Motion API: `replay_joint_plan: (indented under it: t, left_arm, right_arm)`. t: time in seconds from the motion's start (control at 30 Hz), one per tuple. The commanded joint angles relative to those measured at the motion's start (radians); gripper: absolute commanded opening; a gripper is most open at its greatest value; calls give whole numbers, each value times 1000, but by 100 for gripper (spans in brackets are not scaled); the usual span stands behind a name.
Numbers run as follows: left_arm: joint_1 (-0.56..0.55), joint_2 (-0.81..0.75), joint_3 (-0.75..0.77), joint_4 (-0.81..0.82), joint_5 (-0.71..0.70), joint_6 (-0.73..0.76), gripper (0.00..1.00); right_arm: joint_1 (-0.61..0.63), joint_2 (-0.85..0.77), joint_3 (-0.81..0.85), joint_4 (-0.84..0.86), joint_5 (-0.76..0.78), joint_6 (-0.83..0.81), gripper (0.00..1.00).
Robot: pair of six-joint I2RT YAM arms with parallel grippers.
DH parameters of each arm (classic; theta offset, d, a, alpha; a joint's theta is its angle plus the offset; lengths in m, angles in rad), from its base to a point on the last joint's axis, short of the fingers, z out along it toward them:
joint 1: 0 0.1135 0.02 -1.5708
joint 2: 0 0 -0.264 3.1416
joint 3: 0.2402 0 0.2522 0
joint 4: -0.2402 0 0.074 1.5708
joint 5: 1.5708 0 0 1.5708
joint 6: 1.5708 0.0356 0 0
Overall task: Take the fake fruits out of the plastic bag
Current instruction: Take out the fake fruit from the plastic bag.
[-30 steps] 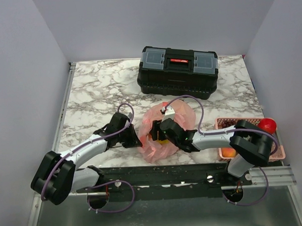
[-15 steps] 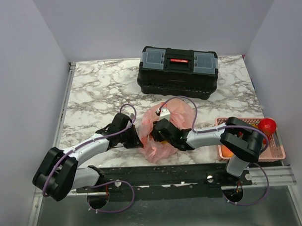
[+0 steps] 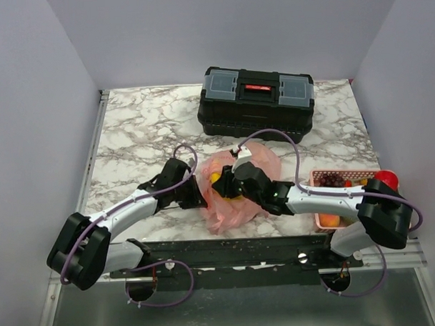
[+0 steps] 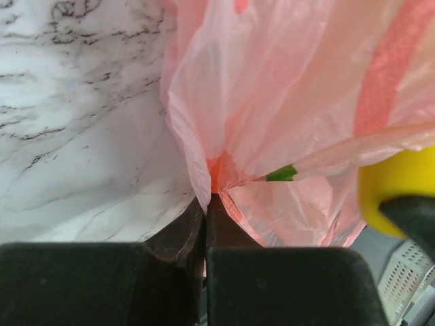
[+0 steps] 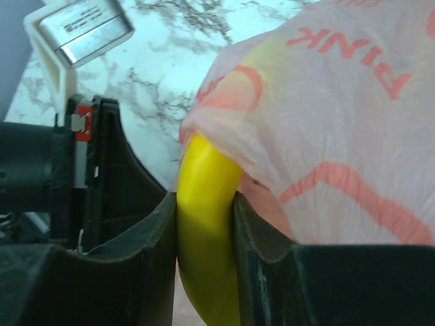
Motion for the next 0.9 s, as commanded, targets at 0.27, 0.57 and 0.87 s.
replay_joint_plan:
  t: [0.27,0.57,0.87]
  left_arm:
    - [13,-41,171,-105,-92,60,0]
    - [156,-8,235,-115,-30,71,0]
    - [232,32,302,-234,-45,154,0]
  right_arm:
    - [2,-60,19,-9,-432,70,1]
    - [3,-212,70,-109,-558,-5,1]
    - [1,-433,102,-331,-170,-137,1]
